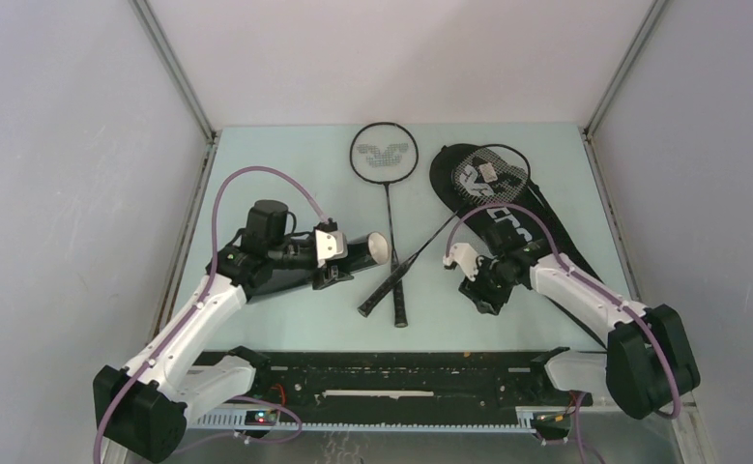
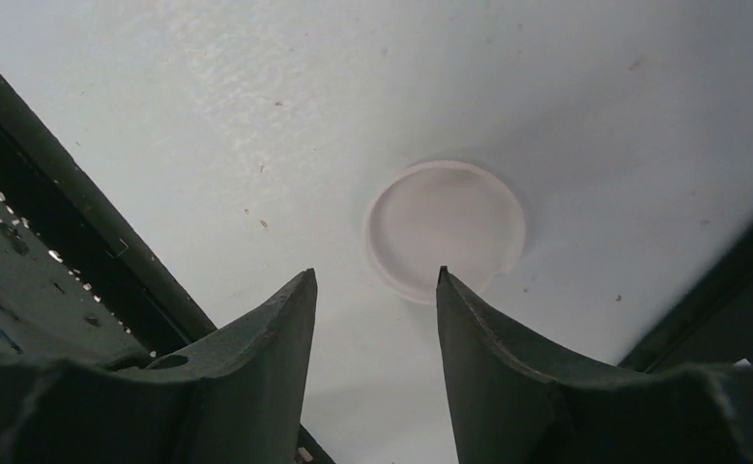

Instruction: Pack up the badminton gear

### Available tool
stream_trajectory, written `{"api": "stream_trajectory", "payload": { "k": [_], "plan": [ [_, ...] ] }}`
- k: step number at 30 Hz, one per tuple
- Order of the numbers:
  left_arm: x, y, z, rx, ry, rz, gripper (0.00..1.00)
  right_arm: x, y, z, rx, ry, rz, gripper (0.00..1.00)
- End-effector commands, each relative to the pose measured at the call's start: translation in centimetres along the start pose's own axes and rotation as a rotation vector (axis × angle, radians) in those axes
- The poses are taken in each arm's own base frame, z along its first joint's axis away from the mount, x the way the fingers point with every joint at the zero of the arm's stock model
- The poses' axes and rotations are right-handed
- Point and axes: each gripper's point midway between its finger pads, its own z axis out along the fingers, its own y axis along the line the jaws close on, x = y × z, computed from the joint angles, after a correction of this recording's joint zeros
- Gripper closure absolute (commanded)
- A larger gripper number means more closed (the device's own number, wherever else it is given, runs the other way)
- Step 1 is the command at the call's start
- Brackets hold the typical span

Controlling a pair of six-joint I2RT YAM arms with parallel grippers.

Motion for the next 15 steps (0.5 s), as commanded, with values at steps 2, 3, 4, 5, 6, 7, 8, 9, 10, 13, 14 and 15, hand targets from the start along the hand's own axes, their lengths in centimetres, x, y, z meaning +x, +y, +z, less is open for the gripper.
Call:
{"api": "stream_trajectory", "payload": {
  "k": [2, 3, 4, 5, 6, 7, 8, 9, 10, 13, 14, 15],
  "plan": [
    [-1.1, 0.6, -0.4, -0.029, -0.024, 0.061, 0.79, 0.9, 0.2, 1.2, 0.003, 0.074, -0.075, 0.46],
    [-1.1, 0.6, -0.4, -0.029, -0.024, 0.061, 0.79, 1.1, 0.3, 1.4, 0.001, 0.085, -0.084, 0.47],
    [-1.1, 0.6, -0.4, -0.028, -0.025, 0.061, 0.79, 1.2, 0.5, 1.6, -0.004, 0.092, -0.091, 0.47],
    [-1.1, 0.6, -0.4, -0.029, -0.025, 0.059, 0.79, 1.3, 0.6, 1.8, -0.006, 0.101, -0.095, 0.48],
    [-1.1, 0.6, -0.4, -0.030, -0.024, 0.058, 0.79, 1.5, 0.7, 2.0, -0.009, 0.109, -0.103, 0.48],
    [-1.1, 0.6, -0.4, -0.029, -0.024, 0.057, 0.79, 1.7, 0.7, 2.2, -0.003, 0.121, -0.110, 0.48],
    [-1.1, 0.6, -0.4, -0.030, -0.024, 0.058, 0.79, 1.8, 0.6, 2.4, 0.006, 0.130, -0.116, 0.48],
    [-1.1, 0.6, -0.4, -0.030, -0.023, 0.057, 0.79, 2.0, 0.5, 2.6, 0.014, 0.139, -0.123, 0.48],
    [-1.1, 0.6, -0.4, -0.030, -0.023, 0.058, 0.79, 2.1, 0.4, 2.8, 0.018, 0.147, -0.127, 0.49],
    [-1.1, 0.6, -0.4, -0.028, -0.025, 0.055, 0.79, 2.2, 0.3, 3.1, 0.018, 0.159, -0.134, 0.54],
    [-1.1, 0.6, -0.4, -0.029, -0.025, 0.055, 0.79, 2.3, 0.3, 3.2, 0.018, 0.165, -0.138, 0.56],
    [-1.1, 0.6, -0.4, -0.029, -0.025, 0.055, 0.79, 2.3, 0.3, 3.3, 0.022, 0.170, -0.147, 0.59]
  ]
}}
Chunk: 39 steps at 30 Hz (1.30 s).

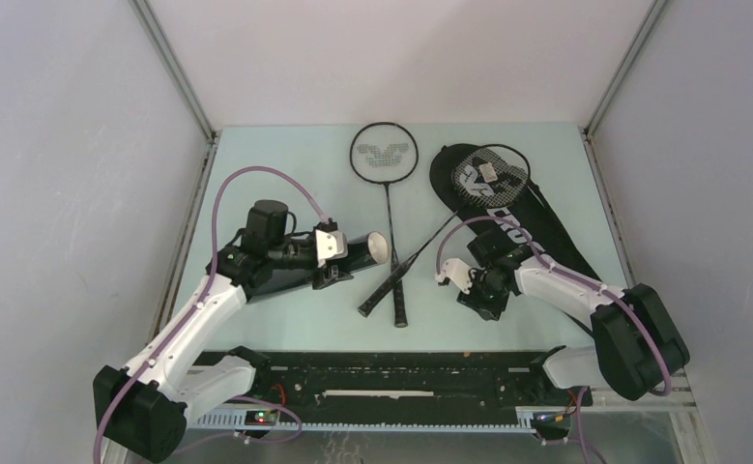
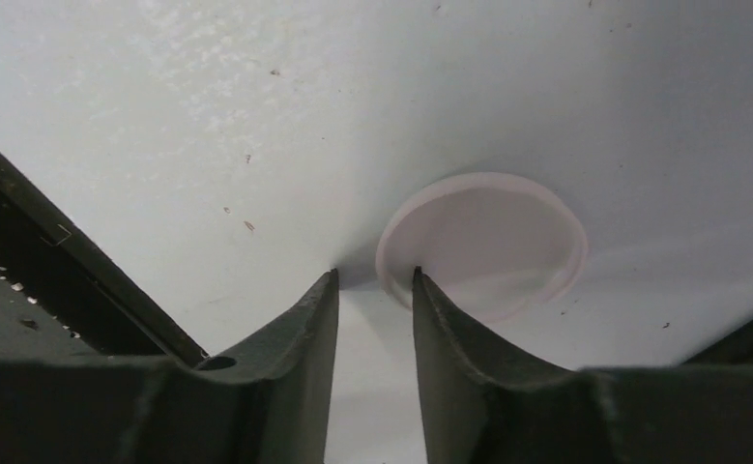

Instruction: Pack up the badminton gear

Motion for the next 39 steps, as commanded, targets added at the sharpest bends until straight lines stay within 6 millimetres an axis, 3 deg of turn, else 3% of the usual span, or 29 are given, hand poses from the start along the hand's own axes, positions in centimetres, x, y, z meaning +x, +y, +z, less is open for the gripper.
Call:
{"api": "stream_trajectory", "payload": {
  "k": [1, 5, 8, 11, 14, 20, 24, 26, 30, 39],
  "plan": [
    [-1.2, 0.5, -0.4, -0.022, -0.030, 0.054, 0.79, -0.4, -1.0, 0.4, 0.052, 0.008, -0.048, 0.62],
    [-1.3, 0.6, -0.4, -0.022, -0.032, 0.054, 0.79, -0.8, -1.3, 0.5, 0.081, 0.008, -0.085, 0.78],
    [-1.4, 0.6, -0.4, -0.023, -0.033, 0.048, 0.79, -1.9, -1.4, -0.4, 0.103, -0.027, -0.119, 0.98],
    [-1.5, 0.6, -0.4, -0.019, -0.037, 0.047, 0.78, -4.4, -0.8, -2.4, 0.082, -0.125, -0.134, 1.00],
    [-1.8, 0.4, -0.3, -0.002, -0.046, 0.038, 0.78, -8.3, 0.3, -6.0, 0.033, -0.292, -0.141, 1.00],
    [-3.1, -0.1, 0.2, 0.066, -0.098, -0.010, 0.79, -16.9, 2.9, -16.4, -0.065, -0.756, -0.204, 1.00],
    [-4.1, -0.3, 0.4, 0.111, -0.130, -0.025, 0.79, -20.9, 4.0, -22.7, -0.163, -0.987, -0.208, 1.00],
    [-4.5, -0.2, 0.5, 0.120, -0.138, -0.024, 0.79, -22.2, 4.8, -24.5, -0.241, -1.048, -0.210, 1.00],
    [-5.2, -0.4, 0.7, 0.134, -0.173, -0.032, 0.80, -23.5, 6.8, -26.3, -0.423, -1.111, -0.216, 1.00],
    [-5.5, -0.1, 1.1, 0.118, -0.183, -0.047, 0.80, -24.5, 9.1, -26.2, -0.574, -1.086, -0.218, 1.00]
  ]
}}
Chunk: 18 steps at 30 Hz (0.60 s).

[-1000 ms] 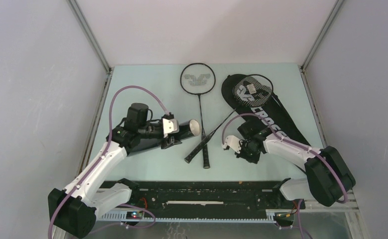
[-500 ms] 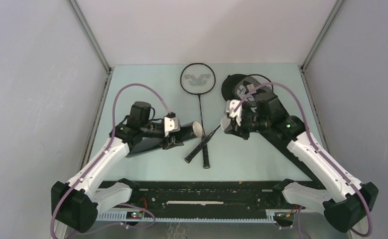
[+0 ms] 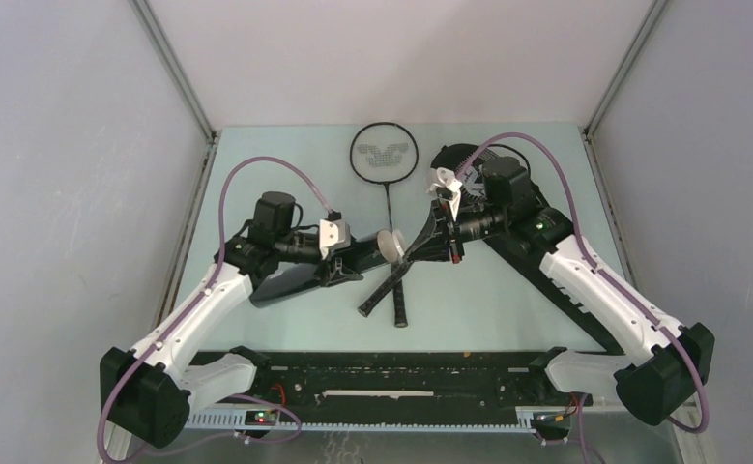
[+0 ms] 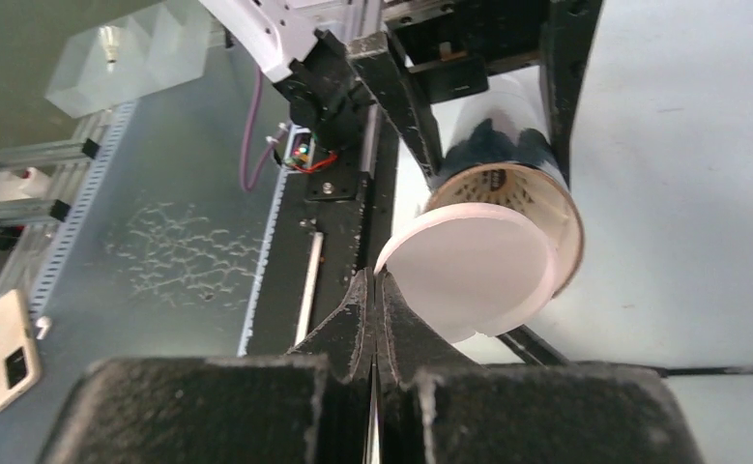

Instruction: Pack up the badminton gear

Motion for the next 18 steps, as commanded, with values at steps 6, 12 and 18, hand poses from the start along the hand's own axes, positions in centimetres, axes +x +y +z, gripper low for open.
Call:
{"api": "stream_trajectory", "payload": {
  "k": [6, 12, 18],
  "plan": [
    [-3.24, 0.36, 0.24, 0.010, -0.076, 0.061, 0.80, -2.27, 2.15, 0.63, -0.100, -0.045, 0.007, 1.00],
    [-3.19, 0.23, 0.47, 0.015, -0.072, 0.065, 0.80, -2.02, 1.95, 0.86, -0.092, -0.038, 0.017, 1.00],
    [-3.31, 0.04, 0.64, 0.025, -0.076, 0.062, 0.80, -1.61, 1.39, 1.25, -0.083, -0.027, 0.028, 1.00]
  ]
}}
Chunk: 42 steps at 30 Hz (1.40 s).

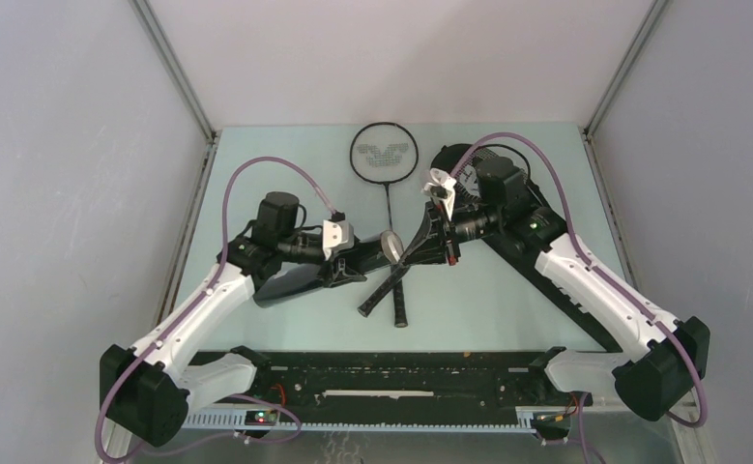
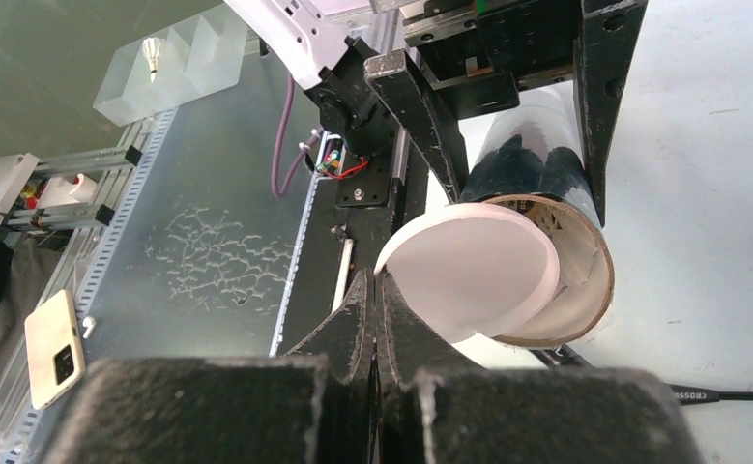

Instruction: Pack up the badminton gear

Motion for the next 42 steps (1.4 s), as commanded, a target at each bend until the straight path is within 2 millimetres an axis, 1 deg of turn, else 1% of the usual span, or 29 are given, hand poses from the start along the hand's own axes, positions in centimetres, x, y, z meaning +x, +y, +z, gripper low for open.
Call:
{"api": "stream_trajectory", "payload": {
  "k": [1, 16, 28, 42],
  "plan": [
    [-2.7, 0.4, 0.1, 0.011, -0.061, 0.059, 0.80, -1.3, 0.0, 0.3, -0.005, -0.018, -0.031, 1.00],
    [-2.3, 0.0, 0.3, 0.027, -0.061, 0.060, 0.80, -0.6, -1.6, 0.8, 0.111, 0.015, -0.067, 1.00],
    [-2.2, 0.0, 0.3, 0.034, -0.057, 0.081, 0.81, -0.2, -0.9, 1.1, 0.053, 0.024, -0.046, 1.00],
    [-1.4, -0.4, 0.3, 0.041, -0.025, 0.125, 0.81, 0.9, -1.2, 1.4, 0.015, 0.063, 0.026, 1.00]
  ]
}}
